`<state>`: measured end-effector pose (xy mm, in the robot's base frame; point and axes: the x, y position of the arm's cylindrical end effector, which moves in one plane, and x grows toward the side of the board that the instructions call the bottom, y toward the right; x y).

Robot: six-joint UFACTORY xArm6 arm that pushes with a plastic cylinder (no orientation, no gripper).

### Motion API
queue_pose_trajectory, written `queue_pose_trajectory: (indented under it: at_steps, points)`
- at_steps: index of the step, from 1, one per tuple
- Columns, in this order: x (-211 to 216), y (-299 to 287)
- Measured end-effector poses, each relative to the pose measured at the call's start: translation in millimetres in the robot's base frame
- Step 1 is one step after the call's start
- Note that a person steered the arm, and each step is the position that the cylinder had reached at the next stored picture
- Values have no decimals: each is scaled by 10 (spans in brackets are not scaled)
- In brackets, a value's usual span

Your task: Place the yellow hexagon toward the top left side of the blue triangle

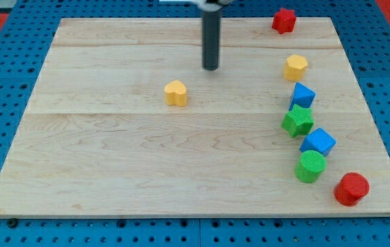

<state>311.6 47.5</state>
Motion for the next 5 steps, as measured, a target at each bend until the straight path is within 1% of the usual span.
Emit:
queue_pose_trajectory:
  at_steps: [1, 2, 3, 4, 5]
  points:
    - [-185, 901]
    - [-135, 1688]
    - [226, 1533]
    - [324, 580]
    - [576, 32]
